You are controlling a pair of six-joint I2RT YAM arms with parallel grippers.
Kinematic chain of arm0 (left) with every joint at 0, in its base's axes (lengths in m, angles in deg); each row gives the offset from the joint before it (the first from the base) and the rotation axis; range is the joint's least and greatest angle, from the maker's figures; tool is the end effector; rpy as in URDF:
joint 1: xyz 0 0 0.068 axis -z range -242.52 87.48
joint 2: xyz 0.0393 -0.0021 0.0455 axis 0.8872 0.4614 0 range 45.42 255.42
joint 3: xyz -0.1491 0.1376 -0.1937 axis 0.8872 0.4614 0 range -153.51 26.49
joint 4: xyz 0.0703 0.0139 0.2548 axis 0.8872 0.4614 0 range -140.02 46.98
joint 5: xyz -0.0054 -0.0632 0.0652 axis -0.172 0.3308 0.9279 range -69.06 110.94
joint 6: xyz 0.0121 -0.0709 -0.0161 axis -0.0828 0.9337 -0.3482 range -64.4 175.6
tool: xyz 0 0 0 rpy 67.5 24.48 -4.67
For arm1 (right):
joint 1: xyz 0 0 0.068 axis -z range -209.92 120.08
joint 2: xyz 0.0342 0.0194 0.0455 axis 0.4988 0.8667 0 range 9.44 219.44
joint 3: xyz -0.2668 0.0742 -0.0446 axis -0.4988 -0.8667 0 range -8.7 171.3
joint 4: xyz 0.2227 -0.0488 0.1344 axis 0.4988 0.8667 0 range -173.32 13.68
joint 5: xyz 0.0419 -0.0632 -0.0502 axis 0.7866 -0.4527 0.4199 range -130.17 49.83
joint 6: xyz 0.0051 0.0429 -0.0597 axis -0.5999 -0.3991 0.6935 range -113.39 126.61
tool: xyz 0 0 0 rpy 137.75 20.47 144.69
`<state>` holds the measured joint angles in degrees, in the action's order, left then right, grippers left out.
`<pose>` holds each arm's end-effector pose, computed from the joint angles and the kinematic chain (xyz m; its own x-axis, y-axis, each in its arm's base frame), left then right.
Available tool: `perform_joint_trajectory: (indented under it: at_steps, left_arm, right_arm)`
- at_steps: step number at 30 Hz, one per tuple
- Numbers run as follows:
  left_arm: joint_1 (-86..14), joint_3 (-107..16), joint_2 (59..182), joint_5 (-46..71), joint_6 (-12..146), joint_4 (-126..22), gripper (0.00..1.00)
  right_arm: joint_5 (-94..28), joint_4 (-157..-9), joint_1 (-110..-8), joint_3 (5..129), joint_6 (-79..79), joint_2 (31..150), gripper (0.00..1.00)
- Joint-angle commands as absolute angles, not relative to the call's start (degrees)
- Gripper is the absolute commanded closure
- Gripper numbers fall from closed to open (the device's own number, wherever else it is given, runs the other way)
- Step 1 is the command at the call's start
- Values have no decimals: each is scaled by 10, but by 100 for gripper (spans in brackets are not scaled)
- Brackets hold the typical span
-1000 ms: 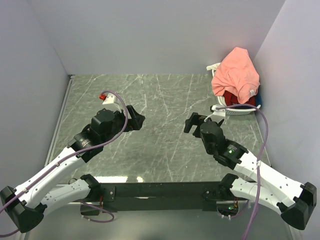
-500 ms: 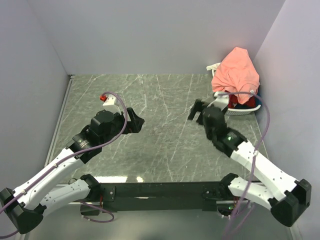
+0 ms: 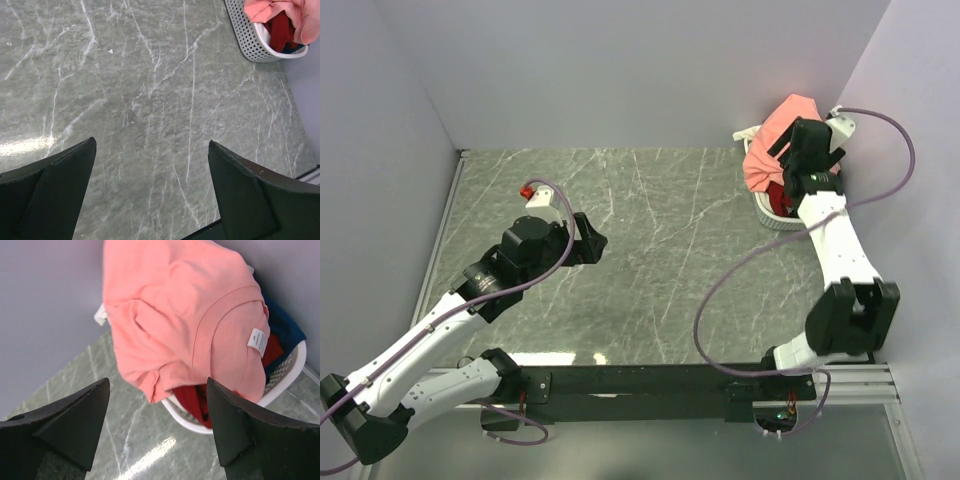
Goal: Fold and stack the t-shirts
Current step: Grab the tshirt from the pile
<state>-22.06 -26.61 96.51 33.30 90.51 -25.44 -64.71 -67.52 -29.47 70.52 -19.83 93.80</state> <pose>0.1754 -0.1323 0.3423 -0.5162 -0.2946 -0.8042 0.2293 0.8572 -0.4611 0.3673 -0.0285 0.3752 -0.1440 0.4062 -0.9024 0.5128 0.8105 0.2830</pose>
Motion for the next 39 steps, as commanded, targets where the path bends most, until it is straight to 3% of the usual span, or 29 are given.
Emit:
perform_joint_trajectory:
  at_steps: [1, 14, 18, 23, 24, 27, 33, 39]
  left_arm:
    - [-221, -293, 961, 349, 888, -255, 0]
    - [-221, -282, 964, 349, 891, -263, 1]
    - [-222, -282, 962, 351, 893, -261, 1]
    - [-222, -280, 956, 356, 894, -261, 1]
    - [-222, -281, 955, 358, 895, -262, 1]
    - [-222, -284, 955, 361, 897, -262, 0]
    - [-223, -291, 955, 371, 910, -270, 1]
    - [-224, -305, 961, 388, 928, -285, 1]
  right_arm:
    - [-622, -637, -266, 766, -215, 1006, 17]
    - [-581, -660, -230, 780, -232, 1098, 30]
    - [-578, -649, -229, 808, -227, 1123, 44]
    - [-585, -634, -229, 846, -218, 1144, 69]
    - [-585, -627, -229, 851, -216, 1144, 83]
    - [-578, -621, -230, 860, -213, 1129, 100]
    - [-543, -602, -236, 873, -214, 1063, 100]
    - [-516, -526, -294, 1011, -198, 1020, 100]
